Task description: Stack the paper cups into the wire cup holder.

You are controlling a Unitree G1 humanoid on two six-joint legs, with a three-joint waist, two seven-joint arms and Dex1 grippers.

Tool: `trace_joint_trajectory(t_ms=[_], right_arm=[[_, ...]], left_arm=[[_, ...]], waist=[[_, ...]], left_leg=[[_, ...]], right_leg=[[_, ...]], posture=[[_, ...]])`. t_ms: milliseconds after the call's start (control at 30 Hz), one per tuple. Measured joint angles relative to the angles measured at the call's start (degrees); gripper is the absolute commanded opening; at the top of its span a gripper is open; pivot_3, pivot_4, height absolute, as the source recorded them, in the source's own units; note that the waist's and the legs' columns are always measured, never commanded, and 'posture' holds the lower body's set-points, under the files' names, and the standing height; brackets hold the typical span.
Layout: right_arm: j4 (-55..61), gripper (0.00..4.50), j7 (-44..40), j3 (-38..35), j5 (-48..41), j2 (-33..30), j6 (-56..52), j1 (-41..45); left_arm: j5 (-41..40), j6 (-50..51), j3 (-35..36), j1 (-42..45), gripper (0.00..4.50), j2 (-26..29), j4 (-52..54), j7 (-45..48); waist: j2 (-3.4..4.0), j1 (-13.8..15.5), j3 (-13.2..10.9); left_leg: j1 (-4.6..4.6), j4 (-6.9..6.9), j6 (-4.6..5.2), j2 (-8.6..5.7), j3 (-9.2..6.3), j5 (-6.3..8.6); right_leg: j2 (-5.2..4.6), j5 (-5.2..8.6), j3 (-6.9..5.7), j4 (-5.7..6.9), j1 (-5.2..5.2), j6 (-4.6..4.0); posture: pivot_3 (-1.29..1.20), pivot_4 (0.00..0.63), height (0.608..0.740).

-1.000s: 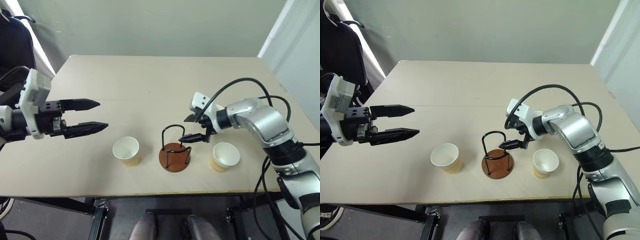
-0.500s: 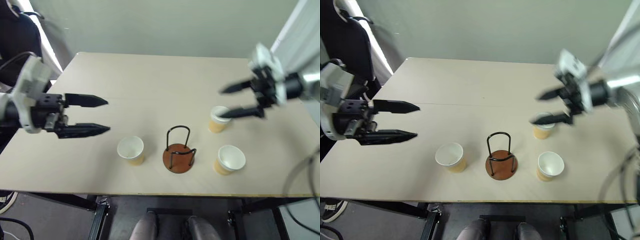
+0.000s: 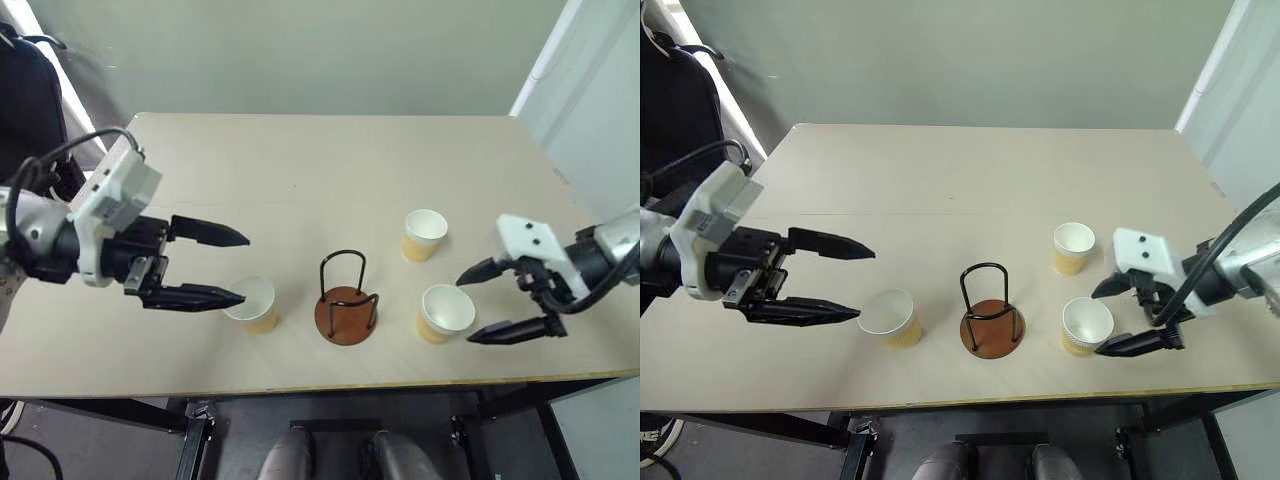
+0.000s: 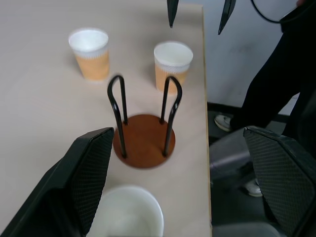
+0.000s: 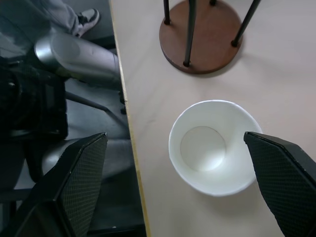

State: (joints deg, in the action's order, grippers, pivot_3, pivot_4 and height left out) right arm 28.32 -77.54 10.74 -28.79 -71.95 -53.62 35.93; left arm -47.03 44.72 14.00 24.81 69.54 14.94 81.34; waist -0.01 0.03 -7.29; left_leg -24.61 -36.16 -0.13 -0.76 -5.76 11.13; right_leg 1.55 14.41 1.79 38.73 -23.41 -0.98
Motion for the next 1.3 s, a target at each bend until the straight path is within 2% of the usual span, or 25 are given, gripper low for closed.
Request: trace_joint_trajectory(t_ms=[367,400,500,800,933,1033,1067,1200,1300], right_arm=[[3.65,4.48,2.65,4.38,2.10,1.71,-0.10,-3.14],[4.05,4.32,2.75,4.93,2.29,1.72,0.01,-3.73],[4.46,3.56,4.18,7.89,5.32,2.15,1.11,-5.32],[1.83,0.12,3.90,10.84,10.51,3.80,5.01,-4.75],[0.90,0.06,1.88,10.82,10.94,3.84,6.57,-3.33],[0.30,0.06,-3.17,8.57,6.39,3.88,8.01,-2.98],[-0.60,0.06,-6.24,6.00,2.25,4.24,8.05,-0.76],[-6.42,0.06,-10.43,-1.96,-4.48,5.24,7.96,12.41],[-12.33,0.06,-11.23,-3.28,-5.87,8.64,7.85,22.48]], left_arm=[[2.69,-2.30,0.02,-2.94,4.50,0.02,0.92,-0.77],[2.69,-2.30,0.02,-2.94,4.50,0.03,0.92,-0.82],[2.68,-2.33,0.02,-2.94,4.50,0.02,0.91,-1.14],[3.59,-3.02,0.02,-2.93,4.50,0.03,0.81,-1.62],[3.57,-3.02,0.02,-2.95,4.50,0.03,0.83,-1.74],[3.54,-3.00,0.38,-3.26,4.50,0.03,0.85,-1.87],[3.54,-2.99,0.70,-3.58,4.50,0.04,0.83,-1.89],[3.55,-2.99,1.22,-4.05,4.50,0.07,0.87,-1.90],[3.54,-2.98,1.40,-4.24,4.50,0.07,0.86,-1.97]], waist=[[-0.03,0.39,0.00],[-0.03,0.40,0.00],[-0.05,0.41,0.01],[-0.06,0.41,0.01],[-0.06,0.41,0.01],[-0.06,0.41,0.01],[-0.05,0.40,0.00],[-0.09,0.21,0.03],[-0.13,0.20,0.05]], left_leg=[[-0.03,0.00,0.05,0.00,-0.01,0.04],[-0.03,0.00,0.05,-0.01,-0.01,0.04],[0.01,-0.01,0.04,0.00,-0.01,0.04],[0.01,-0.02,0.04,0.00,0.00,0.05],[0.01,-0.01,0.04,0.00,-0.01,0.05],[-0.07,-0.01,0.04,-0.01,0.00,0.05],[-0.11,-0.01,0.02,-0.01,0.02,0.04],[-0.01,0.01,0.01,0.01,-0.01,0.02],[0.06,0.03,0.02,0.08,-0.04,0.03]], right_leg=[[0.00,-0.03,-0.02,-0.01,0.00,-0.06],[0.00,-0.04,-0.02,-0.01,0.00,-0.06],[0.00,-0.06,-0.02,0.00,0.03,-0.09],[0.00,-0.07,-0.02,0.01,0.02,-0.11],[0.00,-0.07,-0.04,0.01,0.02,-0.11],[0.00,-0.07,-0.03,0.00,-0.03,-0.11],[0.01,-0.07,-0.03,0.00,-0.08,-0.11],[0.05,-0.02,-0.02,-0.01,-0.04,-0.20],[0.09,0.02,-0.04,0.01,-0.02,-0.35]], posture=[[0.00,0.150,0.740],[0.00,0.150,0.740],[0.00,0.150,0.740],[0.00,0.150,0.740],[0.00,0.150,0.740],[0.00,0.150,0.740],[0.00,0.150,0.740],[0.00,0.150,0.740],[0.00,0.150,0.740]])
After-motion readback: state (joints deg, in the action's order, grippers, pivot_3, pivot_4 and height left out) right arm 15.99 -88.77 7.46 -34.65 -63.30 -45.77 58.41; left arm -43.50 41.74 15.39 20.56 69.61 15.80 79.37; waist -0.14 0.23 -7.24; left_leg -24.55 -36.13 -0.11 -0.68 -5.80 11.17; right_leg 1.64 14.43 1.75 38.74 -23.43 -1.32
